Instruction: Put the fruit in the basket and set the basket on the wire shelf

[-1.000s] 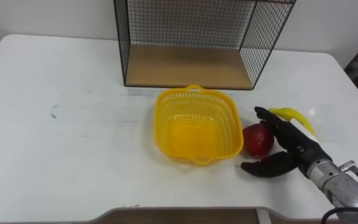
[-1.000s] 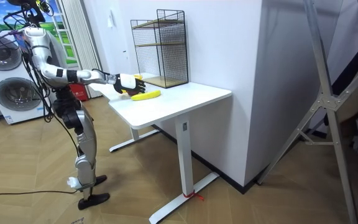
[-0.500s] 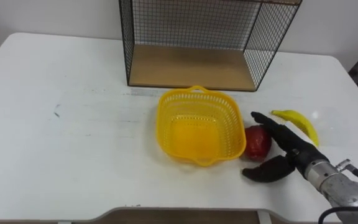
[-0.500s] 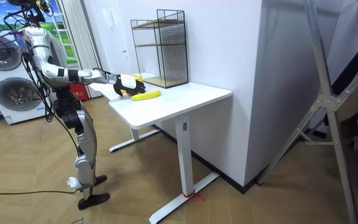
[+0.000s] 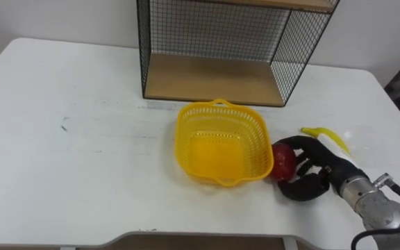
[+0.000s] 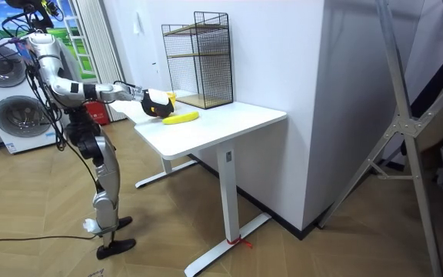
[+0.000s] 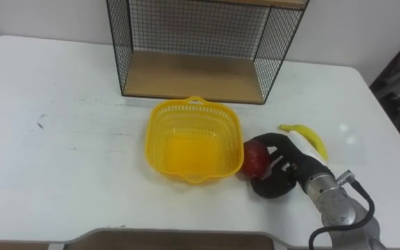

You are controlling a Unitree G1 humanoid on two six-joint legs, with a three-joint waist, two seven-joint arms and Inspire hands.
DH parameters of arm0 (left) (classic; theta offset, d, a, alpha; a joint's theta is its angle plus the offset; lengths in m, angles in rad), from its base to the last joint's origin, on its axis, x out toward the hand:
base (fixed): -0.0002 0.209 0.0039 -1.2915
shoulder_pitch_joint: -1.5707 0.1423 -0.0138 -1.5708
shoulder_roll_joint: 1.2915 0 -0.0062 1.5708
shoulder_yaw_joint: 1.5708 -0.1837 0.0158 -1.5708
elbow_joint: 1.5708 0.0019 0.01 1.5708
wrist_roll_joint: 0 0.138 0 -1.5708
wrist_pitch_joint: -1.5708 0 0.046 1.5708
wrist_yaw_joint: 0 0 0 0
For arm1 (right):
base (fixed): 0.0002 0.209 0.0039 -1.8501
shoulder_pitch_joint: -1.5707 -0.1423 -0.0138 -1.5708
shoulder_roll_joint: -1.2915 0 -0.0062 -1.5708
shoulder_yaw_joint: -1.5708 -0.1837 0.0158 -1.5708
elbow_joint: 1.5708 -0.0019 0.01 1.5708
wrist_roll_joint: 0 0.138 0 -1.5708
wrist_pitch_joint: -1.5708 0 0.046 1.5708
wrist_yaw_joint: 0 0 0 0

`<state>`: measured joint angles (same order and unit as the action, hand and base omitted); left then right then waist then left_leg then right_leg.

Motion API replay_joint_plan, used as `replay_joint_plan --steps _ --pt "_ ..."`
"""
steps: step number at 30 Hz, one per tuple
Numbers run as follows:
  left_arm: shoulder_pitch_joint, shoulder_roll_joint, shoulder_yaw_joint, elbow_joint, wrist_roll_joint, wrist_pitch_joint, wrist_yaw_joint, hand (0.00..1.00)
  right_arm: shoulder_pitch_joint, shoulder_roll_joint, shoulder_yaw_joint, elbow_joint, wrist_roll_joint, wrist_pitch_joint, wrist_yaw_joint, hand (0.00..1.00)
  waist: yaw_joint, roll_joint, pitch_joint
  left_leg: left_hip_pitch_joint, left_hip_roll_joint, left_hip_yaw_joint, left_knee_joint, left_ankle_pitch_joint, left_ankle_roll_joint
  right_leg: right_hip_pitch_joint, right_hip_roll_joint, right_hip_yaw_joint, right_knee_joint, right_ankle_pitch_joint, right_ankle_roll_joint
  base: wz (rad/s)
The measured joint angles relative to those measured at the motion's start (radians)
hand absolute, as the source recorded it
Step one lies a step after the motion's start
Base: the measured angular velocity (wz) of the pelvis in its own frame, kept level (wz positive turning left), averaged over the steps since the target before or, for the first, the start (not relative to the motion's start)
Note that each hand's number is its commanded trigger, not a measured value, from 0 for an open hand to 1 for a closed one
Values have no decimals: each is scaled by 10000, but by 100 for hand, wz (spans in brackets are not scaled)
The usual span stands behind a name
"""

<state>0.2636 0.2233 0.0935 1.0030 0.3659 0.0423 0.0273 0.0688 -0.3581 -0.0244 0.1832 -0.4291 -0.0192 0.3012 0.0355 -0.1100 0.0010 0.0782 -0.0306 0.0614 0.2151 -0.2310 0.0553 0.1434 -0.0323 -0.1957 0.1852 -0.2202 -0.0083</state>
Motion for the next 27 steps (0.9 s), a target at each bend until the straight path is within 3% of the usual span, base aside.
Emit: replay_joint_plan --steps 11,21,27 --pt "40 0 4 63 1 102 26 0 -6 12 4 384 364 77 -213 100 7 14 1 30 3 -8 72 0 0 56 -5 23 -14 6 4 0" --pt "65 -35 11 292 5 230 64 0 2 19 -205 906 1689 63 -558 100 -36 275 -18 -42 5 -117 221 -8 5 127 -4 -56 -17 47 15 3" --pt "120 -34 122 334 2 196 64 0 9 38 -415 1440 2664 -211 -730 100 -76 435 -71 -39 7 -111 219 -9 7 153 -12 -49 -11 56 14 1"
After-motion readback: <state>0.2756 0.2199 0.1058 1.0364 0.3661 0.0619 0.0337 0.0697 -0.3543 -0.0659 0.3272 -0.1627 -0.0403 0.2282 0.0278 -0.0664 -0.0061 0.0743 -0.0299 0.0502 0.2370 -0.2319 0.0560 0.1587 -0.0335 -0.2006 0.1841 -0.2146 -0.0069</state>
